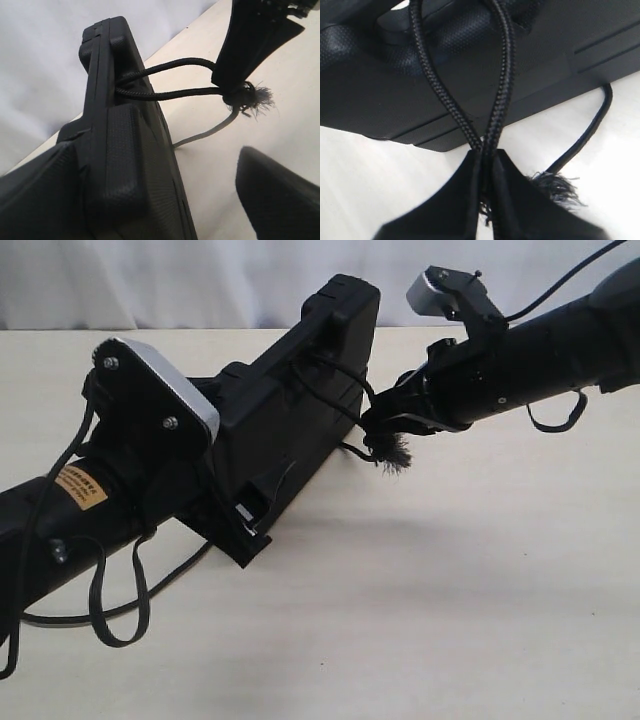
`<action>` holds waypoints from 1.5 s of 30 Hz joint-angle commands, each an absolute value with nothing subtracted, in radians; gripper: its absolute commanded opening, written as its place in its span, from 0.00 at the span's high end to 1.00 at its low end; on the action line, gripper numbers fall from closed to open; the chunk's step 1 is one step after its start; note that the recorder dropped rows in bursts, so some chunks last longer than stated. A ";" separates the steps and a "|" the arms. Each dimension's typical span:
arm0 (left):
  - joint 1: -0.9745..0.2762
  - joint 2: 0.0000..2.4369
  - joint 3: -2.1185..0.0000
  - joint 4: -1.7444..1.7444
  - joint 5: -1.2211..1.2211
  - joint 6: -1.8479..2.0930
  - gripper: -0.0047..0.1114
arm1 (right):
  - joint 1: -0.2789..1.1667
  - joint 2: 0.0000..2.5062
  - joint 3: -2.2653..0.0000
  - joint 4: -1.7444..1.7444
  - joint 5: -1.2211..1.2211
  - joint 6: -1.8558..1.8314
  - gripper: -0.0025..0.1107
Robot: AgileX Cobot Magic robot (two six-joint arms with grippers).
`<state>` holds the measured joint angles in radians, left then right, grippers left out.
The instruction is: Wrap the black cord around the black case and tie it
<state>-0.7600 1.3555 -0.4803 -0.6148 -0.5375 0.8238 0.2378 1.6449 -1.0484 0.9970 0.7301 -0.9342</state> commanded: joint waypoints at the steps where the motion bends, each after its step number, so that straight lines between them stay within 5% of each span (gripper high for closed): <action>1: -0.765 1.373 -0.473 -0.634 -0.469 0.808 0.26 | 0.235 1.633 -1.051 1.019 0.728 -0.904 0.94; 18: -0.768 1.373 -0.473 -0.582 -0.441 0.797 0.26 | 0.235 1.650 -1.051 1.168 0.675 -0.958 0.94; 31: -0.768 1.373 -0.473 -0.049 -0.346 0.339 0.26 | 0.235 1.650 -1.051 1.108 0.682 -0.967 0.94; 45: -0.768 1.409 -0.473 0.149 -0.360 0.120 0.26 | 0.235 1.648 -0.978 1.020 0.642 -0.874 0.94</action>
